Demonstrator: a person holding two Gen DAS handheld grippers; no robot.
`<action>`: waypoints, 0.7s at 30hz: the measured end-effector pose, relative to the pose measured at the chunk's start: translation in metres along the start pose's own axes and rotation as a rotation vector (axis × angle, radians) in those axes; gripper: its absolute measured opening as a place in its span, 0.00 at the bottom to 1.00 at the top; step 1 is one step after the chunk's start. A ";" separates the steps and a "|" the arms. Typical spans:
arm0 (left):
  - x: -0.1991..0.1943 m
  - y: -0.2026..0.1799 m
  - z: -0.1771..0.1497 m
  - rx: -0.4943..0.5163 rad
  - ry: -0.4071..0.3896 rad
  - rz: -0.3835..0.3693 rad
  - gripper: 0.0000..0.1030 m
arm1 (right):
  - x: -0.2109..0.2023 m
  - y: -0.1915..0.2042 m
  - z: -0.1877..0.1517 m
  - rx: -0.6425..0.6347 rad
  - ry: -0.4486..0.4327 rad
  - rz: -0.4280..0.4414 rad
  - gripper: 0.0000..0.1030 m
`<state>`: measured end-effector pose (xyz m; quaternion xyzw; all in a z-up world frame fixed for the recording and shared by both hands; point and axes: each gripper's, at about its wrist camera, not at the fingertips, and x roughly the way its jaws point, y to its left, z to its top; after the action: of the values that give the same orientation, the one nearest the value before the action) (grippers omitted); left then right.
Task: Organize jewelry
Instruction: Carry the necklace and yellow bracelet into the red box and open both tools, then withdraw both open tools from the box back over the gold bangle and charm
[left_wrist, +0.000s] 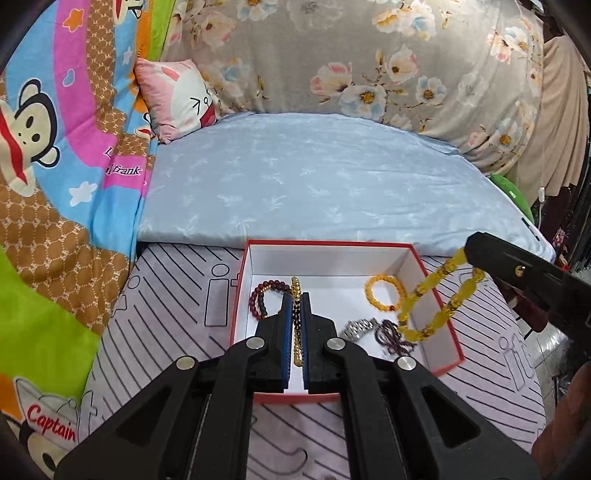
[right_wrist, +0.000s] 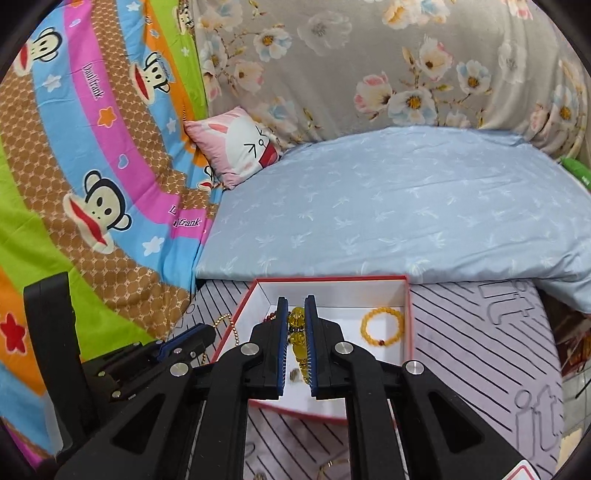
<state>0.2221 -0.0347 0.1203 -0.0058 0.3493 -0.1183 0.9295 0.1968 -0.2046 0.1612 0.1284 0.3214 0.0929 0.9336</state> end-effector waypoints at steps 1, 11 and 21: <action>0.008 0.001 0.002 0.001 0.006 0.006 0.04 | 0.010 -0.003 0.003 0.013 0.011 0.005 0.08; 0.061 0.004 0.002 0.011 0.063 0.032 0.04 | 0.093 -0.017 0.009 0.072 0.104 0.016 0.08; 0.076 0.005 -0.001 0.013 0.067 0.038 0.04 | 0.117 -0.019 0.001 0.048 0.130 -0.021 0.11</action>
<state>0.2784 -0.0473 0.0698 0.0110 0.3795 -0.1031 0.9194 0.2900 -0.1932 0.0886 0.1411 0.3846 0.0837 0.9084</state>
